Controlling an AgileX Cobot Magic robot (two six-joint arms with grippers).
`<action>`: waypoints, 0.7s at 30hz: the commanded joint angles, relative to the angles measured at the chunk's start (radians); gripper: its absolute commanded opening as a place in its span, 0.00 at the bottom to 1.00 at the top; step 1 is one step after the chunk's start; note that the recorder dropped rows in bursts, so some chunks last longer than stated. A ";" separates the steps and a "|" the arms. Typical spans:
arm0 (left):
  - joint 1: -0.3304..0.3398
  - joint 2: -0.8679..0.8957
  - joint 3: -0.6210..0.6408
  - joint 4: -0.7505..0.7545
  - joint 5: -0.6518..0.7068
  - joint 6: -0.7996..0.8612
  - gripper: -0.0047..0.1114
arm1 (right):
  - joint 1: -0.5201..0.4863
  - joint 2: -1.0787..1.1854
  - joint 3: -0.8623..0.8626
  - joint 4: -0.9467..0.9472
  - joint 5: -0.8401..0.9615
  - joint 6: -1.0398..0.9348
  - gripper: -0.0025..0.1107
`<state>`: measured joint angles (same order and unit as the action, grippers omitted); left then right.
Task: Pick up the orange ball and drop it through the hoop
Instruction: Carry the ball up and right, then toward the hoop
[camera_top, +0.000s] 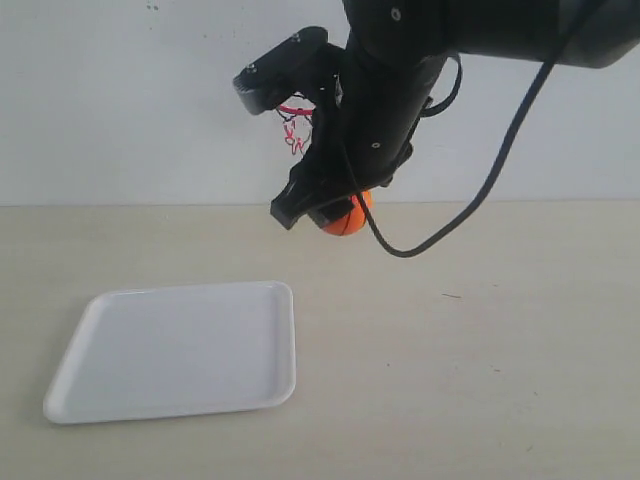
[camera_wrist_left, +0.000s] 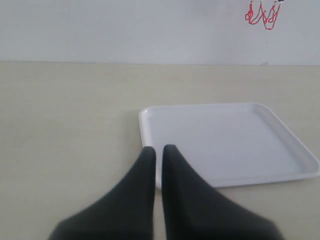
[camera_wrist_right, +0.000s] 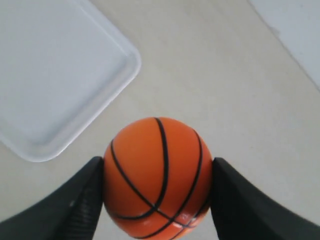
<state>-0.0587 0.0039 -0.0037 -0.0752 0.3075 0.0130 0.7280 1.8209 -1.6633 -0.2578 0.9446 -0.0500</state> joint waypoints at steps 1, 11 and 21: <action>0.002 -0.004 0.004 -0.011 -0.002 0.003 0.08 | -0.002 -0.035 -0.001 -0.112 -0.003 0.105 0.02; 0.002 -0.004 0.004 -0.011 -0.002 0.003 0.08 | -0.093 -0.213 0.276 -0.170 -0.224 0.289 0.02; 0.002 -0.004 0.004 -0.011 -0.002 0.003 0.08 | -0.380 -0.271 0.491 -0.004 -0.835 0.325 0.02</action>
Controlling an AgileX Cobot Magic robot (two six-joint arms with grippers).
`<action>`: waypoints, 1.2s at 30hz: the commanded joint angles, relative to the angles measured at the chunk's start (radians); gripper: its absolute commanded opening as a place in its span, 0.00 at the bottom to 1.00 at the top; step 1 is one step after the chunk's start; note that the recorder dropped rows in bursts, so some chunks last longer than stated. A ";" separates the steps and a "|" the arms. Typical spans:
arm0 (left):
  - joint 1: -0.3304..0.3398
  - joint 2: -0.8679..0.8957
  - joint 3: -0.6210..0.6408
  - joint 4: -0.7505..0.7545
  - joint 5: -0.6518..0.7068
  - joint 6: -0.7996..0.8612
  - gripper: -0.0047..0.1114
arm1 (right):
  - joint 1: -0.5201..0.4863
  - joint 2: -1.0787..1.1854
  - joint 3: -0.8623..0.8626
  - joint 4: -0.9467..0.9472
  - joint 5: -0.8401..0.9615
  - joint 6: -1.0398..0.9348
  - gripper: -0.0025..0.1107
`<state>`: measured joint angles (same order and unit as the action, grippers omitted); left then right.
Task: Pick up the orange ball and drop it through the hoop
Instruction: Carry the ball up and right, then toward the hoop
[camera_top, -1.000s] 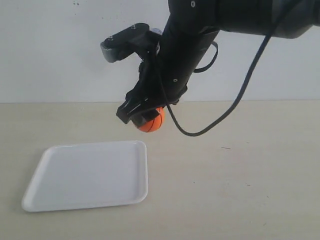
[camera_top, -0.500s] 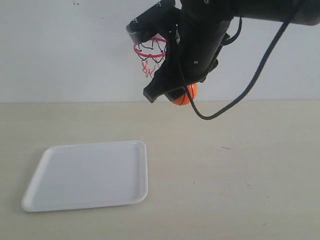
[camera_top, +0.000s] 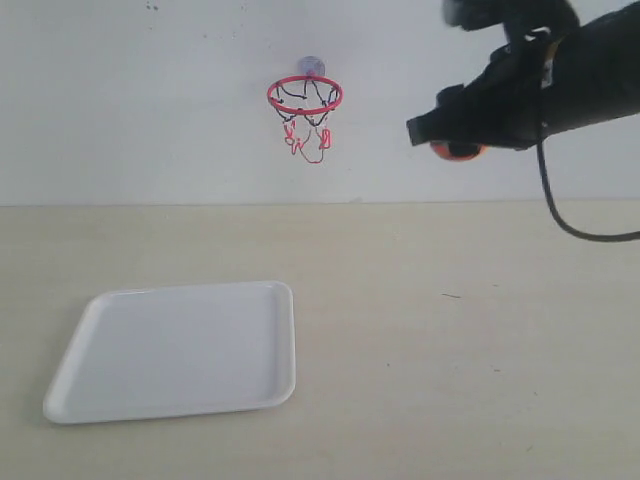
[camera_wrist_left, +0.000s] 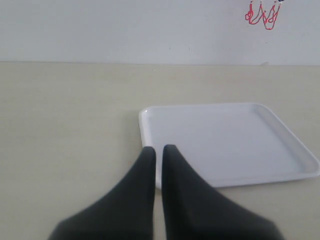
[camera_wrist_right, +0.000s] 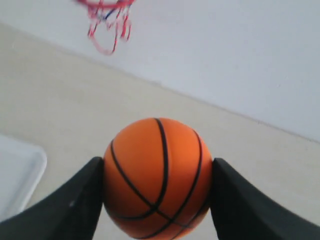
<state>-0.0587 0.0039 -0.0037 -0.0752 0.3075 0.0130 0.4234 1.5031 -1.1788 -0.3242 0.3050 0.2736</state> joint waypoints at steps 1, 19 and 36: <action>0.002 -0.004 0.004 -0.011 -0.002 0.003 0.08 | -0.080 0.063 -0.002 0.063 -0.217 -0.003 0.02; 0.002 -0.004 0.004 -0.011 -0.002 0.003 0.08 | -0.118 0.472 -0.581 0.306 0.001 -0.178 0.02; 0.002 -0.004 0.004 -0.011 -0.002 0.003 0.08 | -0.203 0.693 -0.949 1.397 0.329 -1.104 0.02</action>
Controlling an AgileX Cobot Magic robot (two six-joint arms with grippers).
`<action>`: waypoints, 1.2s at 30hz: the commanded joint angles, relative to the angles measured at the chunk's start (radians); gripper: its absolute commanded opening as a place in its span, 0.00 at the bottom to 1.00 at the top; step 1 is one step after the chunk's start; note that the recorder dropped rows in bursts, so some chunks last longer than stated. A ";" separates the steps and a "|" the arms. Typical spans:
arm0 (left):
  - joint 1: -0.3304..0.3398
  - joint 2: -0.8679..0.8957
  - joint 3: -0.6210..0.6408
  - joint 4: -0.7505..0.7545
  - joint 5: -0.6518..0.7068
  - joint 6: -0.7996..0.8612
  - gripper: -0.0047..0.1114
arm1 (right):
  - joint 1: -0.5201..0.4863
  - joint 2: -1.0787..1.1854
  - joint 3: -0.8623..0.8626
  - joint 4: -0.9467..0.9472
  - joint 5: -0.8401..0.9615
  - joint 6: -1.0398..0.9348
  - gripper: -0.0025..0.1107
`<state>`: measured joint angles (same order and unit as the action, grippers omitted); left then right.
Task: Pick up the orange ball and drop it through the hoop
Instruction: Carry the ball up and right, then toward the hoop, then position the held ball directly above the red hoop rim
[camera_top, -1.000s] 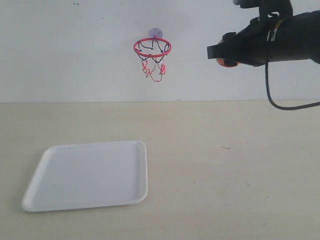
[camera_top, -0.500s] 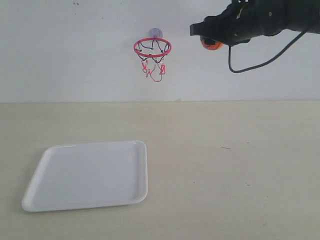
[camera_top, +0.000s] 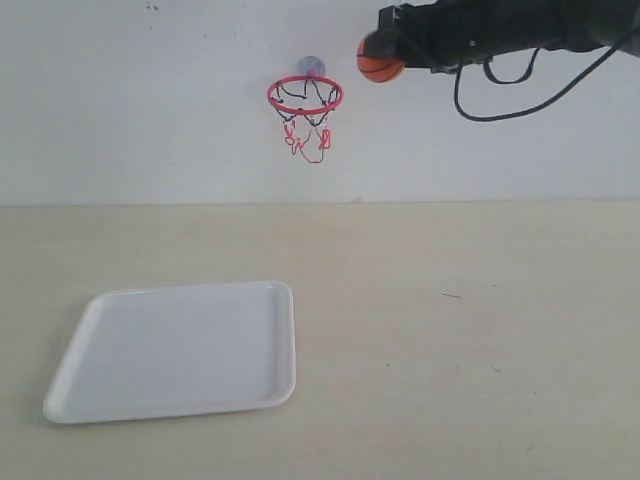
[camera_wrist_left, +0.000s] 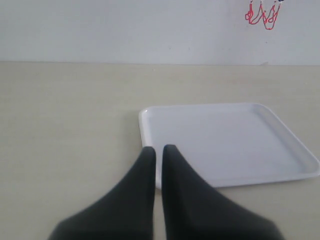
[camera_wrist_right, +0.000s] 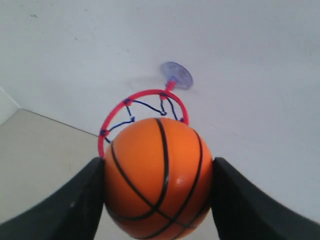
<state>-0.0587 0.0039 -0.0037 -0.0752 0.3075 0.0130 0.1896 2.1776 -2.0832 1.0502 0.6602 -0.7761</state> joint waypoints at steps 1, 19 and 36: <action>0.002 -0.004 0.004 -0.011 -0.002 0.003 0.08 | 0.039 0.026 -0.054 0.023 -0.053 -0.056 0.02; 0.002 -0.004 0.004 -0.011 -0.002 0.003 0.08 | 0.052 0.134 -0.155 0.090 -0.162 -0.151 0.02; 0.002 -0.004 0.004 -0.011 -0.002 0.003 0.08 | 0.170 0.142 -0.162 0.099 -0.347 -0.282 0.02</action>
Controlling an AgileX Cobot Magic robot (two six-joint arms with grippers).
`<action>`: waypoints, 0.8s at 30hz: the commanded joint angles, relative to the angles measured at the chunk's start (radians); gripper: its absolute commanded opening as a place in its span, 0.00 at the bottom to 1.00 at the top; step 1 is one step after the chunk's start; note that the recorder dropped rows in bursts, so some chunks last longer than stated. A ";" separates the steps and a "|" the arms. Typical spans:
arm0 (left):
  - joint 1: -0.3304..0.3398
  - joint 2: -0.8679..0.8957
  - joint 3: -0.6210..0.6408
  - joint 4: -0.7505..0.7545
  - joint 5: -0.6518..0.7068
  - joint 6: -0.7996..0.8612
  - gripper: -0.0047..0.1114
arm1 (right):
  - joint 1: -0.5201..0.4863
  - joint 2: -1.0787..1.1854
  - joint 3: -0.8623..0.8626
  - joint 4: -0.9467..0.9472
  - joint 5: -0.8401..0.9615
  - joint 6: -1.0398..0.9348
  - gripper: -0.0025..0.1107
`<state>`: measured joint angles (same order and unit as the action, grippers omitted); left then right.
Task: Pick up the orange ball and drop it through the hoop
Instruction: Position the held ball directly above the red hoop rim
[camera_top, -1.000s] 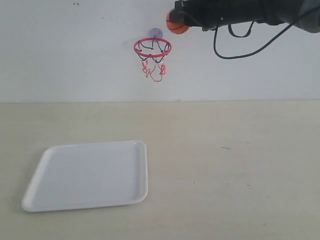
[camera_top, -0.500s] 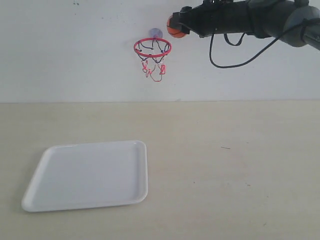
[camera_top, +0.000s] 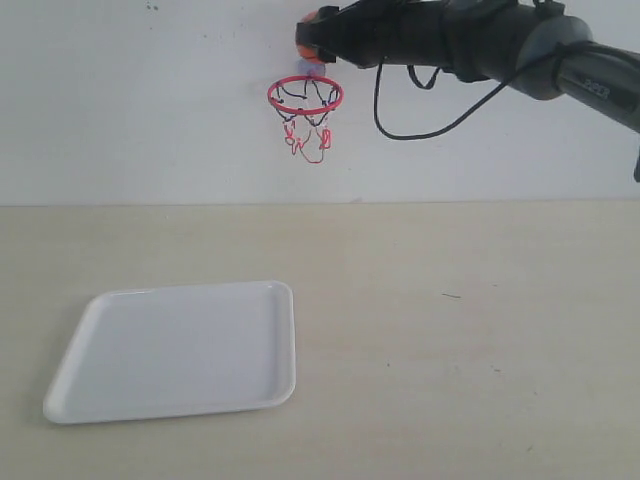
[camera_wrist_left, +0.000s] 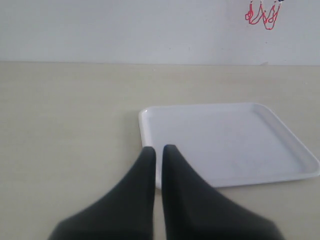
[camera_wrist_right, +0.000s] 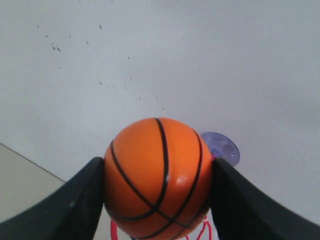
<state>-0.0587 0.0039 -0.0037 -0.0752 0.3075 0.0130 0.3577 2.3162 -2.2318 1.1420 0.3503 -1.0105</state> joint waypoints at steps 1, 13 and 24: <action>0.002 -0.004 0.004 -0.011 -0.002 0.003 0.08 | 0.000 0.008 -0.020 0.007 -0.037 -0.047 0.02; 0.002 -0.004 0.004 -0.011 -0.002 0.003 0.08 | -0.028 0.207 -0.306 0.078 0.098 -0.010 0.02; 0.002 -0.004 0.004 -0.011 -0.002 0.003 0.08 | -0.028 0.228 -0.316 0.057 0.060 -0.012 0.02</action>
<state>-0.0587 0.0039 -0.0037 -0.0752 0.3075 0.0130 0.3361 2.5519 -2.5382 1.2022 0.4212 -1.0177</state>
